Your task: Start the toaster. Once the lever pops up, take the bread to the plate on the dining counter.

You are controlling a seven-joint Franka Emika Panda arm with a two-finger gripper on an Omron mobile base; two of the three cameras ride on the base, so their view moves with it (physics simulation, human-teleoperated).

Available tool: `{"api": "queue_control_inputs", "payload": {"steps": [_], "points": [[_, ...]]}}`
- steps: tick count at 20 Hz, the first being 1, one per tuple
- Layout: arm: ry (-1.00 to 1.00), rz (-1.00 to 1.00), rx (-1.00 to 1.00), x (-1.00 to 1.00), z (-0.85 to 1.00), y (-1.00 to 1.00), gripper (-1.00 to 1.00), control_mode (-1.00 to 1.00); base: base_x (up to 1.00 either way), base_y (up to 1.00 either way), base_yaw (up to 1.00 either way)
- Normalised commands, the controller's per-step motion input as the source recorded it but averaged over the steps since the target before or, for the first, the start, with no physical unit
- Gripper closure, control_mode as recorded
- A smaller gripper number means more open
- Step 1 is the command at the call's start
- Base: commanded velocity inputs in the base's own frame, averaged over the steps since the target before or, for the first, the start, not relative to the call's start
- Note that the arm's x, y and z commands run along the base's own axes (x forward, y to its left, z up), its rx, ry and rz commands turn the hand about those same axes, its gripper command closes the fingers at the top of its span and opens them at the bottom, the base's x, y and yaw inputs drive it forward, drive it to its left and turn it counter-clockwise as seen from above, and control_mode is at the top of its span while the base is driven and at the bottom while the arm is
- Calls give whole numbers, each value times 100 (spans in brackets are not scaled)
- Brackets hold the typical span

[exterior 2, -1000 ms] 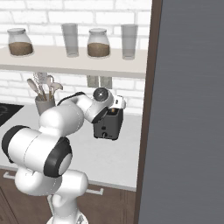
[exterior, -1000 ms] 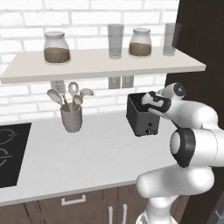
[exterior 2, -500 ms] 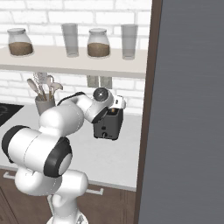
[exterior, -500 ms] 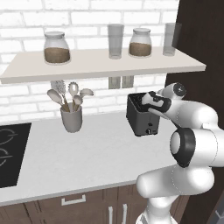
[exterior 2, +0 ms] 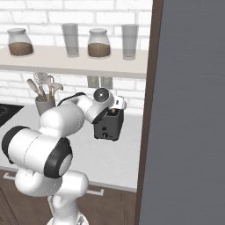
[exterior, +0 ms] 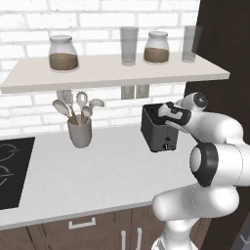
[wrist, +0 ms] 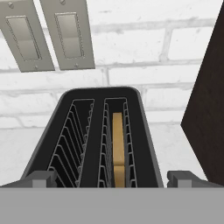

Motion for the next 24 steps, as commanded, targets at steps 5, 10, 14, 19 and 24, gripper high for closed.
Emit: {"api": "queue_control_inputs", "payload": {"steps": [5,10,14,19,24], "points": [[0,0,0,0,0,0,-100,-100,0,0,0],[0,0,0,0,0,0,-100,-100,0,0,0],[0,0,0,0,0,0,-100,-100,0,0,0],[0,0,0,0,0,0,-100,-100,0,0,0],[0,0,0,0,0,0,-100,-100,0,0,0]]}}
